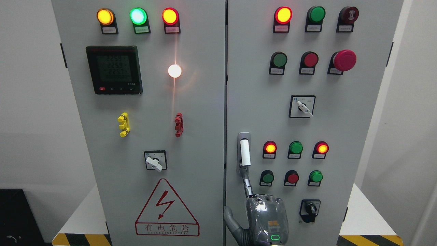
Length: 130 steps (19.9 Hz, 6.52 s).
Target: Release door handle
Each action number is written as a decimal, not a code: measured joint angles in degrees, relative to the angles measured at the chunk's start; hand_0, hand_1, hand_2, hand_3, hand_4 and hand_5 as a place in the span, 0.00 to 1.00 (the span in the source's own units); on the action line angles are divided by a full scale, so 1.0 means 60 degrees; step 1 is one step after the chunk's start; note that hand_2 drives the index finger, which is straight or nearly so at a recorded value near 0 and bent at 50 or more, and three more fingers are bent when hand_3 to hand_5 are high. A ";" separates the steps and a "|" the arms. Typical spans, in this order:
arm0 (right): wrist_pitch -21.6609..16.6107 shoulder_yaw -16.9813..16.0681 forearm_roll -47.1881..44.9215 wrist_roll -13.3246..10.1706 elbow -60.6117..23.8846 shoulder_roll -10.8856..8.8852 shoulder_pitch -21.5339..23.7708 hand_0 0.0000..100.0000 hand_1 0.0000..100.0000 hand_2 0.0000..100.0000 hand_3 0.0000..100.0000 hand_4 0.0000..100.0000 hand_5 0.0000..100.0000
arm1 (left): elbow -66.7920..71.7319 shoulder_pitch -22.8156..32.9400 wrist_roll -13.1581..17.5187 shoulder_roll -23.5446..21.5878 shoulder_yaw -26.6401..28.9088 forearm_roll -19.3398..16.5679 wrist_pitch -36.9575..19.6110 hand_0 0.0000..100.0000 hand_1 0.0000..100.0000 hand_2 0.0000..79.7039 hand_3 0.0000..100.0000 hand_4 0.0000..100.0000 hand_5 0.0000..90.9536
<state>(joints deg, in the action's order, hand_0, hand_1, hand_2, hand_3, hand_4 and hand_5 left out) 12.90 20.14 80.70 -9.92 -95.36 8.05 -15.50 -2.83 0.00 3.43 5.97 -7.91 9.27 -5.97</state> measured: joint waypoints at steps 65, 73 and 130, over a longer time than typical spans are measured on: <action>-0.0027 0.0071 -0.0003 -0.0262 -0.0352 -0.0006 0.0006 0.41 0.31 0.18 1.00 0.99 1.00 | 0.0000 0.0000 0.0000 -0.0001 0.0000 0.0001 0.0000 0.12 0.56 0.00 0.00 0.00 0.00; -0.0054 0.0074 -0.0016 -0.0391 -0.0581 -0.0001 0.0065 0.42 0.31 0.26 0.98 0.98 1.00 | 0.0000 0.0000 0.0000 0.0000 0.0000 0.0003 0.0000 0.12 0.56 0.00 0.00 0.00 0.00; -0.0029 -0.0328 0.0619 0.0360 -0.1055 -0.0030 -0.1528 0.23 0.36 0.95 1.00 1.00 1.00 | 0.0000 0.0000 -0.0001 -0.0003 0.0000 0.0002 0.0000 0.12 0.56 0.00 0.00 0.00 0.00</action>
<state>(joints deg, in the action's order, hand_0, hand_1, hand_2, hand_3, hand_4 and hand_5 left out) 12.73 18.17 84.42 -7.77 -101.69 7.88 -24.66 -2.83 0.00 3.42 5.95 -7.91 9.28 -5.97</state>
